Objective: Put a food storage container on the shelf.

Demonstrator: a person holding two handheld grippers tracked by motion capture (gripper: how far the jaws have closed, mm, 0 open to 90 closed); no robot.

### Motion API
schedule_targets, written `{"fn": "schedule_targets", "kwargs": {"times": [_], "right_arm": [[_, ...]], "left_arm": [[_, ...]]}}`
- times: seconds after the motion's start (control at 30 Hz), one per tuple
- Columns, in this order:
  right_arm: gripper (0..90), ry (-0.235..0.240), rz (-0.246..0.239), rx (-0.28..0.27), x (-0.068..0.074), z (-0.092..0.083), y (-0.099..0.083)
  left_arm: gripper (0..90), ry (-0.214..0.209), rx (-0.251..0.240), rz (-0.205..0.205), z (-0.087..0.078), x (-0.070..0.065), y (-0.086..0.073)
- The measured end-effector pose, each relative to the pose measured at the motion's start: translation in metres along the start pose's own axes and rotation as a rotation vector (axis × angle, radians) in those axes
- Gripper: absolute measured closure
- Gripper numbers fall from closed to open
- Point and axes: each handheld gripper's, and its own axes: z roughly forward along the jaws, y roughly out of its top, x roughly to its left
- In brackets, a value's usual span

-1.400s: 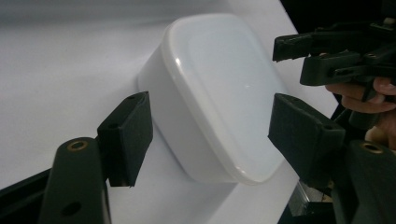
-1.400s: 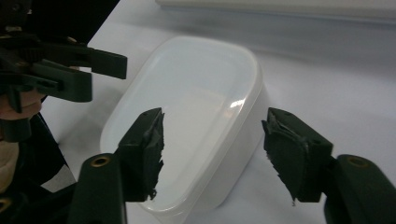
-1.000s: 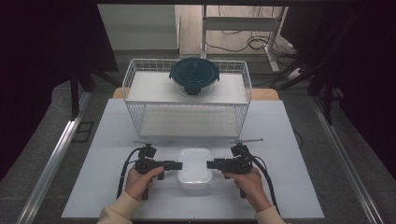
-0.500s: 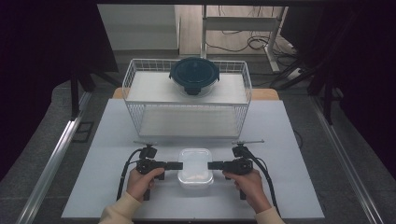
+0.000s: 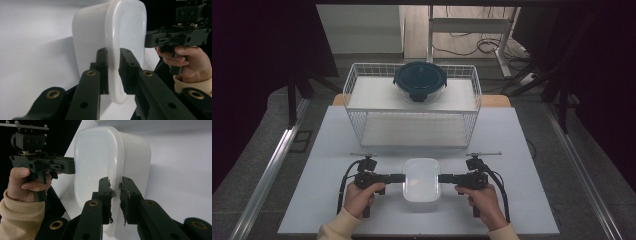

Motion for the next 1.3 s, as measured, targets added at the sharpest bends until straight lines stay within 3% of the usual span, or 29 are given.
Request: {"fn": "schedule_targets", "kwargs": {"times": [0.13,1.3], "right_arm": [[79.8,-0.010,-0.027,-0.009,0.003,-0.001,-0.001],[79.8,0.010,-0.201,-0.095,0.045,-0.032,0.006]], "left_arm": [[80.4,0.017,0.000,0.018,-0.001,-0.003,0.000],[80.8,0.001,-0.080,0.168,-0.034,-0.047,0.006]]}}
